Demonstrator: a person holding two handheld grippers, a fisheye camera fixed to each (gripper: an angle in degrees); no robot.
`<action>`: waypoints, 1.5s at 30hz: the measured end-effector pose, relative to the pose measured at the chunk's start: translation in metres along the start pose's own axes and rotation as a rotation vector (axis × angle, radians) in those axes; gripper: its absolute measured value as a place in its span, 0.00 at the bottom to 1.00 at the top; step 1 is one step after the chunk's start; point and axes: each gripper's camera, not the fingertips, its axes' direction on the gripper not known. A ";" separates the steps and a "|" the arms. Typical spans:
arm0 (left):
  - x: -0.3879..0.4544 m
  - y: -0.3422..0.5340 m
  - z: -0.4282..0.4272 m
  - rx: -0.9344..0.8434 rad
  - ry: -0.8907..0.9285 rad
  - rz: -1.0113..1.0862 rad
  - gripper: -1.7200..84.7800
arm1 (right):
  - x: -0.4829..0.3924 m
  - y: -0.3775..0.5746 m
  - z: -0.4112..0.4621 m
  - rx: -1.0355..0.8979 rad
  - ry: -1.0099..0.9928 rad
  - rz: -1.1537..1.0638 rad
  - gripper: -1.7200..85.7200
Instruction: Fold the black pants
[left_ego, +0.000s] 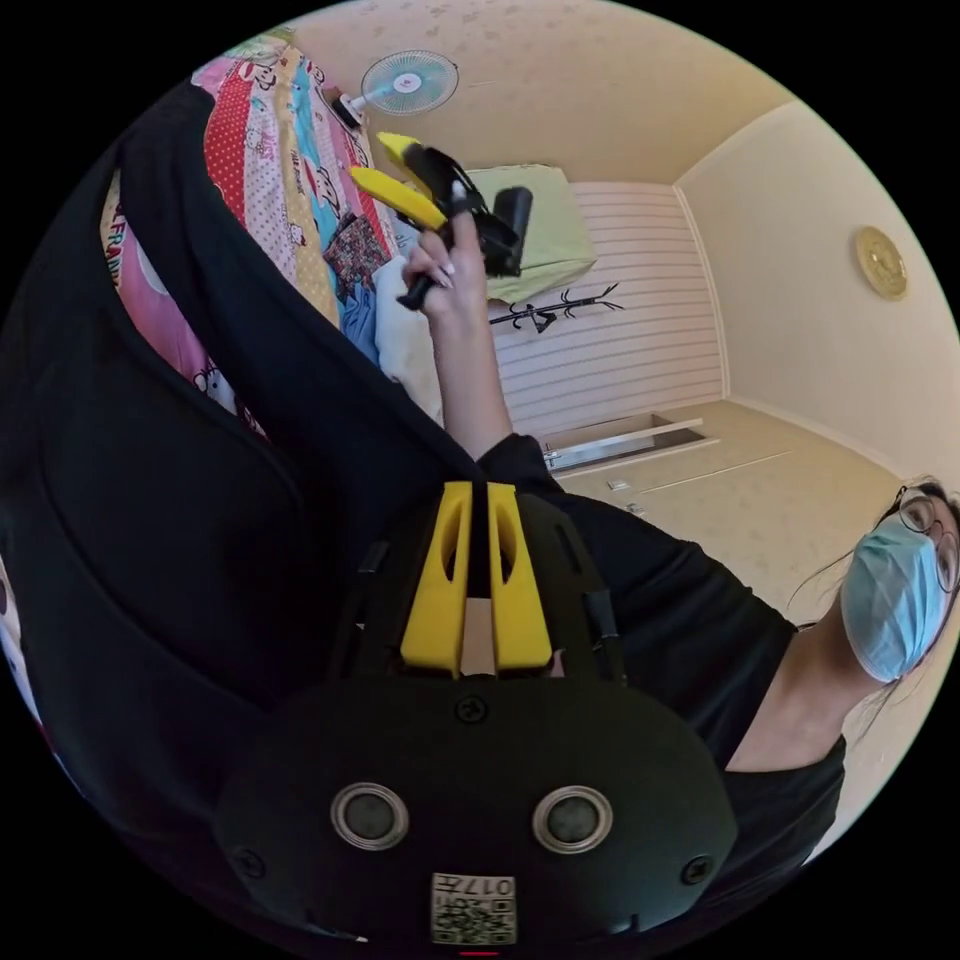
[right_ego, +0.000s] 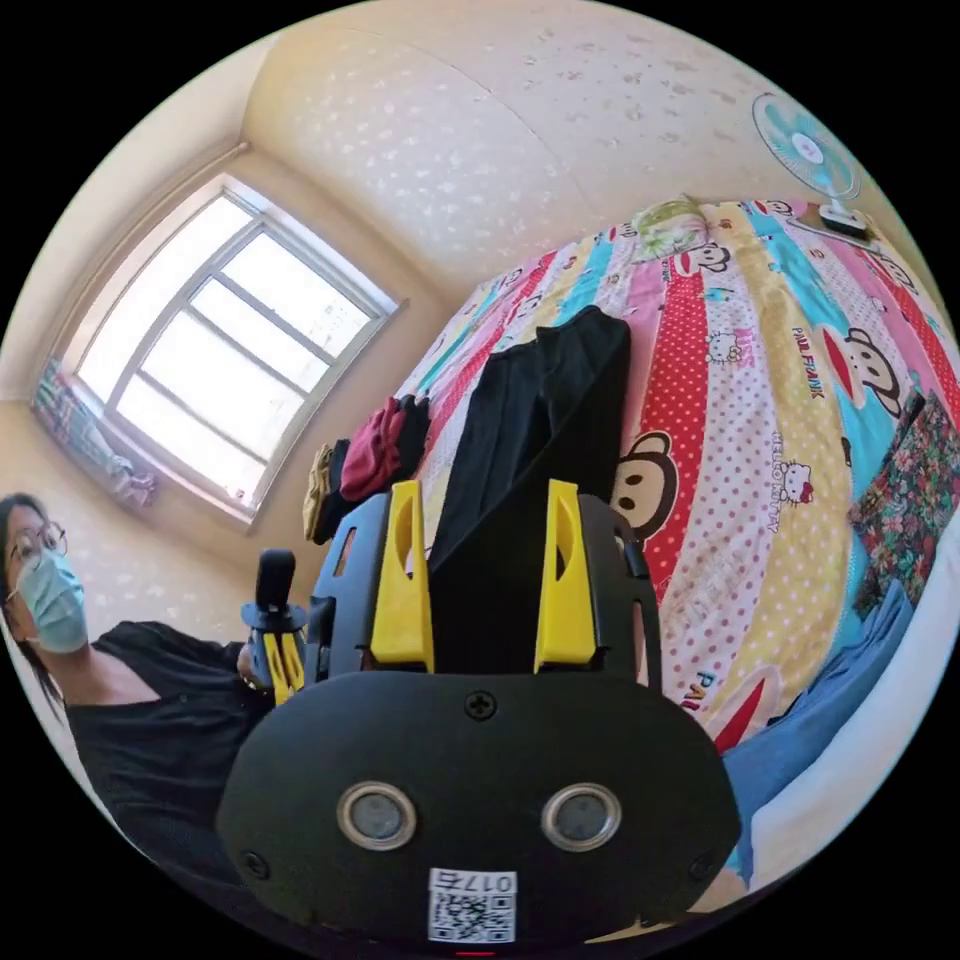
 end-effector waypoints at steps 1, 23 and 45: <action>0.000 0.000 -0.002 -0.002 0.004 0.002 0.06 | 0.012 -0.036 0.036 -0.044 0.000 0.043 0.20; 0.014 0.047 -0.056 0.046 0.060 0.105 0.05 | -0.032 -0.207 0.216 -0.040 0.129 -0.207 0.04; 0.009 0.140 -0.124 0.212 0.060 -0.021 0.06 | 0.017 -0.095 0.108 -0.323 -0.304 -0.239 0.05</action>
